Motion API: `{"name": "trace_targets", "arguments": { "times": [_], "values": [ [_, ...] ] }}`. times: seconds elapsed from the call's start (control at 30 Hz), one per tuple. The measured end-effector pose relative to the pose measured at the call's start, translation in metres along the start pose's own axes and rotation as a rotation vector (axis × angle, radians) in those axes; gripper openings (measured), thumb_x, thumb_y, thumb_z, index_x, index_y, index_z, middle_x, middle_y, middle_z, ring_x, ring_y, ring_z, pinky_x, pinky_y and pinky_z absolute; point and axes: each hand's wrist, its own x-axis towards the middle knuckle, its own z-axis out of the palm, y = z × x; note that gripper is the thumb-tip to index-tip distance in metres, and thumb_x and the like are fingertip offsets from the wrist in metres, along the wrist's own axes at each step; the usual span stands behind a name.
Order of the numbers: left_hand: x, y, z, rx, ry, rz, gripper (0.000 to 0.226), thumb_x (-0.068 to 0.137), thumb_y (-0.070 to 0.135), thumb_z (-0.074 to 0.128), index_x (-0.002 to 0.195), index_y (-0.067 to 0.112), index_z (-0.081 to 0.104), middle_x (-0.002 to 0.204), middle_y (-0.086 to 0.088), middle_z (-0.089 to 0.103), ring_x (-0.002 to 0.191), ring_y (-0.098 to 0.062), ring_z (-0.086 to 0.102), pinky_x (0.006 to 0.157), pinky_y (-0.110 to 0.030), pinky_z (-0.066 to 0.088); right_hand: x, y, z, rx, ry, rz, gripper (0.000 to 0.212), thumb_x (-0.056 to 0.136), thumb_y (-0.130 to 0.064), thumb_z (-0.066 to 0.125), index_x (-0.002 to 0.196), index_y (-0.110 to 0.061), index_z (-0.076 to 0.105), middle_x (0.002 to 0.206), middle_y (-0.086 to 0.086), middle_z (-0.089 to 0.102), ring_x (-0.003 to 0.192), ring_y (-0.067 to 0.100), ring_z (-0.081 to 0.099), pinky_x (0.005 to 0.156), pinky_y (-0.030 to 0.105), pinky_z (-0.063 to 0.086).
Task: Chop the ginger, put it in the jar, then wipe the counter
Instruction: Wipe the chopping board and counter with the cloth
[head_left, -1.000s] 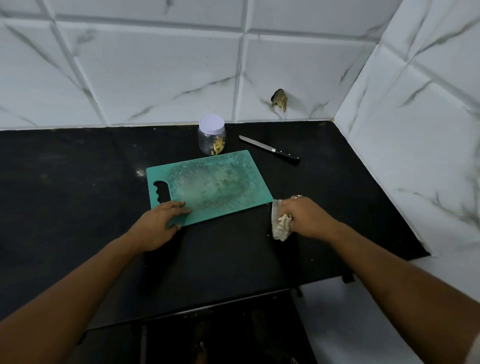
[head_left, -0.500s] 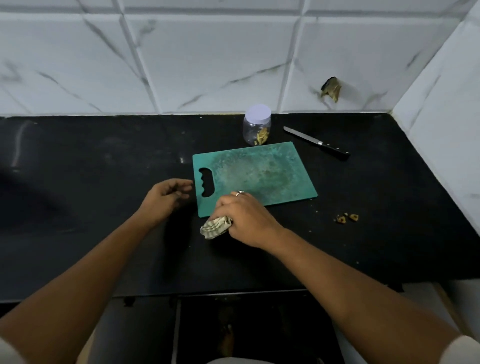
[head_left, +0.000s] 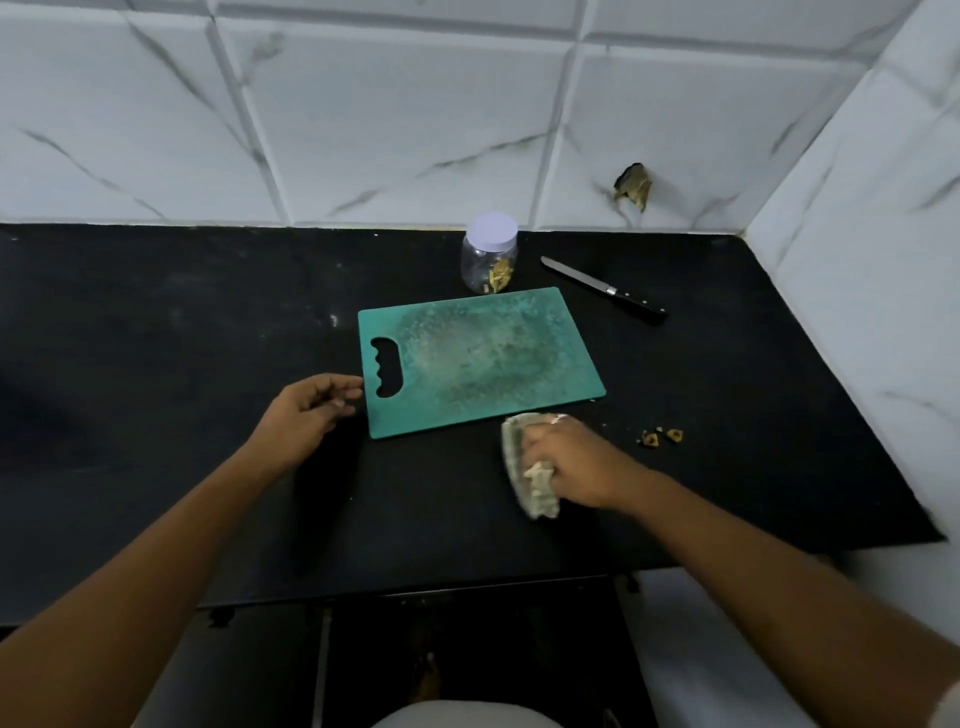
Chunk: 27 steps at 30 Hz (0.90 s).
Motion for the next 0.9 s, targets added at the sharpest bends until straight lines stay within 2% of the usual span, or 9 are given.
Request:
{"name": "trace_targets", "arguments": {
  "times": [0.07, 0.13, 0.23, 0.37, 0.47, 0.53, 0.67, 0.77, 0.9],
  "values": [
    [0.001, 0.001, 0.012, 0.025, -0.029, 0.041, 0.037, 0.102, 0.002, 0.054, 0.120, 0.030, 0.069, 0.120, 0.008, 0.072, 0.112, -0.011, 0.068, 0.101, -0.040, 0.053, -0.028, 0.039, -0.019, -0.041, 0.016, 0.132, 0.038, 0.068, -0.023, 0.052, 0.093, -0.018, 0.080, 0.104, 0.003, 0.072, 0.104, 0.026, 0.064, 0.095, 0.036, 0.048],
    [-0.001, 0.005, 0.023, 0.025, -0.045, 0.083, 0.036, 0.102, 0.003, 0.055, 0.118, 0.032, 0.069, 0.120, 0.009, 0.071, 0.115, -0.009, 0.066, 0.104, -0.036, 0.051, -0.048, 0.063, -0.034, -0.154, -0.018, 0.265, 0.032, 0.078, -0.016, 0.060, 0.105, -0.017, 0.078, 0.115, 0.003, 0.070, 0.112, 0.025, 0.061, 0.098, 0.035, 0.045],
    [0.002, 0.016, 0.044, 0.080, -0.101, 0.168, 0.033, 0.102, 0.006, 0.056, 0.121, 0.030, 0.069, 0.122, 0.012, 0.070, 0.117, -0.002, 0.063, 0.102, -0.025, 0.046, -0.054, 0.067, -0.040, -0.187, 0.010, 0.338, 0.023, 0.083, -0.011, 0.063, 0.102, -0.017, 0.074, 0.107, 0.000, 0.068, 0.104, 0.024, 0.062, 0.087, 0.033, 0.045],
    [0.014, 0.029, 0.077, 0.156, -0.176, 0.261, 0.030, 0.102, 0.008, 0.058, 0.119, 0.031, 0.069, 0.123, 0.015, 0.070, 0.119, 0.000, 0.062, 0.104, -0.026, 0.047, -0.038, 0.005, -0.019, -0.135, 0.176, -0.009, 0.021, 0.071, -0.029, 0.059, 0.081, -0.024, 0.076, 0.088, -0.004, 0.070, 0.085, 0.023, 0.064, 0.077, 0.035, 0.051],
    [0.019, 0.043, 0.106, 0.150, -0.248, 0.291, 0.035, 0.101, 0.004, 0.058, 0.111, 0.036, 0.067, 0.120, 0.014, 0.071, 0.116, 0.004, 0.063, 0.106, -0.025, 0.046, -0.035, -0.032, 0.025, -0.160, 0.096, -0.154, 0.017, 0.077, -0.027, 0.069, 0.091, -0.027, 0.079, 0.100, -0.006, 0.071, 0.105, 0.022, 0.062, 0.091, 0.039, 0.047],
    [0.019, 0.049, 0.120, 0.145, -0.298, 0.304, 0.038, 0.101, 0.001, 0.058, 0.109, 0.037, 0.066, 0.120, 0.015, 0.070, 0.113, 0.007, 0.063, 0.106, -0.024, 0.046, -0.045, -0.018, 0.037, -0.127, 0.046, -0.087, 0.023, 0.073, -0.023, 0.078, 0.095, -0.028, 0.079, 0.105, -0.005, 0.069, 0.113, 0.025, 0.059, 0.096, 0.042, 0.043],
    [0.019, 0.050, 0.131, 0.164, -0.361, 0.301, 0.036, 0.101, 0.002, 0.059, 0.112, 0.035, 0.067, 0.122, 0.014, 0.071, 0.114, 0.003, 0.065, 0.105, -0.026, 0.047, -0.076, 0.036, 0.014, -0.141, 0.036, 0.008, 0.018, 0.072, -0.025, 0.065, 0.085, -0.021, 0.078, 0.094, 0.002, 0.069, 0.098, 0.031, 0.064, 0.085, 0.043, 0.051],
    [0.017, 0.051, 0.133, 0.168, -0.354, 0.301, 0.034, 0.100, 0.003, 0.060, 0.112, 0.034, 0.068, 0.121, 0.014, 0.071, 0.112, 0.003, 0.065, 0.104, -0.026, 0.047, -0.090, 0.057, -0.003, -0.176, -0.022, 0.166, 0.024, 0.077, -0.014, 0.062, 0.095, -0.020, 0.078, 0.101, 0.001, 0.071, 0.103, 0.026, 0.062, 0.092, 0.046, 0.050],
    [0.018, 0.055, 0.136, 0.178, -0.358, 0.300, 0.030, 0.101, 0.005, 0.060, 0.115, 0.029, 0.069, 0.122, 0.015, 0.070, 0.111, 0.005, 0.064, 0.100, -0.021, 0.047, -0.099, 0.068, -0.044, 0.078, 0.203, 0.337, 0.031, 0.079, -0.003, 0.060, 0.099, -0.022, 0.075, 0.101, -0.003, 0.068, 0.098, 0.015, 0.059, 0.093, 0.038, 0.050]
  ]
}}
